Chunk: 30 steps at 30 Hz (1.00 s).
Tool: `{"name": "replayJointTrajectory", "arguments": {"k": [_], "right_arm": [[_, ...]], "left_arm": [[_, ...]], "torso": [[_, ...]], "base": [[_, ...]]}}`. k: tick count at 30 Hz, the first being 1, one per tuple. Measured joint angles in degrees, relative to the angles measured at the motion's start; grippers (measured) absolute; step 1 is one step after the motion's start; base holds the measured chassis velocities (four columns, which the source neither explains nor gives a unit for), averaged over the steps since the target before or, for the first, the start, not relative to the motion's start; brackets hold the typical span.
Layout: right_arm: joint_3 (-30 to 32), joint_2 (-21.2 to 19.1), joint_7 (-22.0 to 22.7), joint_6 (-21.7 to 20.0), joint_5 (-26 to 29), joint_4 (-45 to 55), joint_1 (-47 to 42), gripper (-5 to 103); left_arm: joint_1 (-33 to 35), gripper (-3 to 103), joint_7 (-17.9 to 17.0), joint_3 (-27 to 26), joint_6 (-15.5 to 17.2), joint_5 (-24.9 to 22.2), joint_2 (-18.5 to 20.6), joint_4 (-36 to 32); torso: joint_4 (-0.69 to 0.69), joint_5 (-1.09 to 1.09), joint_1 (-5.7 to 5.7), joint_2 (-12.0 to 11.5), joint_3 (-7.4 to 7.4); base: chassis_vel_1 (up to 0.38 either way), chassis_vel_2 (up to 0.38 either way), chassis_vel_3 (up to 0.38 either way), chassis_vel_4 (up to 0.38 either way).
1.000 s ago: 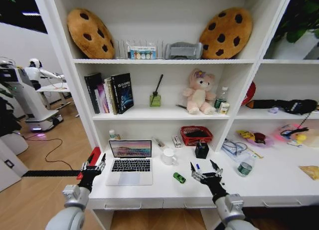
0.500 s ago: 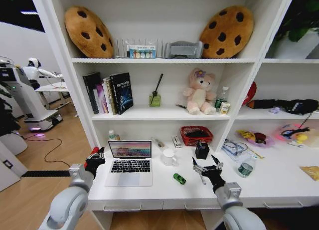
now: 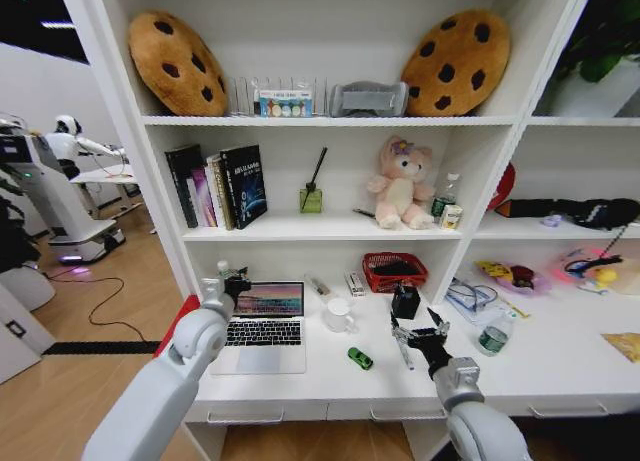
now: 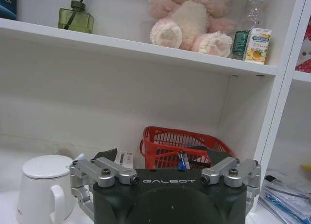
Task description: Organize the objects on the table.
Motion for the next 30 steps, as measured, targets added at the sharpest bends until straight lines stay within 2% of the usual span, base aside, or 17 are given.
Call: {"name": "replayJointTrajectory", "arguments": {"k": [6, 9, 14, 18, 20, 22, 23, 24, 25, 28, 30], "right_arm": [[-0.2, 0.4, 0.0, -0.1, 0.0, -0.4, -0.1, 100], [-0.3, 0.6, -0.1, -0.1, 0.0, -0.5, -0.3, 100], [-0.1, 0.6, -0.1, 0.0, -0.1, -0.6, -0.5, 100], [-0.2, 0.7, -0.2, 0.1, -0.2, -0.3, -1.0, 100], [-0.3, 1.0, -0.2, 0.1, -0.3, -0.2, -1.0, 100], [-0.8, 1.7, -0.2, 0.1, -0.7, 0.0, -1.2, 100], [-0.8, 1.7, -0.2, 0.1, -0.7, 0.0, -1.2, 100], [-1.1, 2.1, -0.2, 0.1, -1.1, 0.0, -1.4, 100], [-1.3, 2.3, -0.2, 0.2, -1.5, 0.0, -1.5, 100], [-1.6, 2.6, -0.2, 0.3, -1.8, -0.1, -1.9, 100], [-2.5, 3.2, -0.3, 0.8, -2.7, 0.0, -2.9, 100]], "left_arm": [[-6.4, 0, -0.5, 4.1, 0.9, -1.9, -0.9, 7.6], [-7.2, 0, -1.2, 5.4, 1.9, -2.3, -0.2, 8.0], [-4.3, 0, -3.8, 5.9, 4.1, -4.2, 2.1, 4.1], [2.3, 0, -9.0, 4.5, 4.7, -10.1, 4.8, -2.9], [4.0, 0, -10.3, 4.1, 4.7, -11.6, 5.4, -4.4], [10.3, 0, -12.9, 2.3, 5.3, -14.8, 7.3, -9.1], [10.3, 0, -12.9, 2.3, 5.3, -14.8, 7.3, -9.1], [13.9, 0, -13.3, 1.1, 5.5, -15.0, 8.2, -11.7], [16.7, 0, -13.7, -0.1, 5.4, -14.6, 8.5, -13.6], [18.9, 0, -13.9, -0.8, 5.3, -14.1, 8.5, -14.5], [23.9, 0, -13.9, -2.5, 3.9, -10.8, 7.2, -15.5]], "torso": [[0.00, 0.00, 0.01, 0.0, 0.00], [0.00, 0.00, 0.00, 0.0, 0.00], [0.02, 0.00, 0.00, 0.0, -0.01], [0.01, 0.01, -0.02, 0.0, -0.03], [0.00, 0.02, -0.03, 0.0, -0.04], [0.00, -0.02, -0.03, 0.0, -0.02], [0.00, -0.02, -0.03, 0.0, -0.02], [0.04, -0.07, -0.01, 0.0, 0.00], [0.02, 0.00, -0.01, 0.0, -0.01], [0.03, 0.00, -0.02, 0.0, 0.00], [0.01, -0.01, -0.01, 0.0, -0.01]], "base": [[0.000, 0.000, 0.000, 0.000], [0.000, 0.000, 0.000, 0.000], [0.000, 0.000, 0.000, 0.000], [0.000, 0.000, 0.000, 0.000], [0.000, 0.000, 0.000, 0.000], [0.000, 0.000, 0.000, 0.000], [0.000, 0.000, 0.000, 0.000], [0.000, 0.000, 0.000, 0.000], [0.000, 0.000, 0.000, 0.000], [0.000, 0.000, 0.000, 0.000], [0.000, 0.000, 0.000, 0.000]]}}
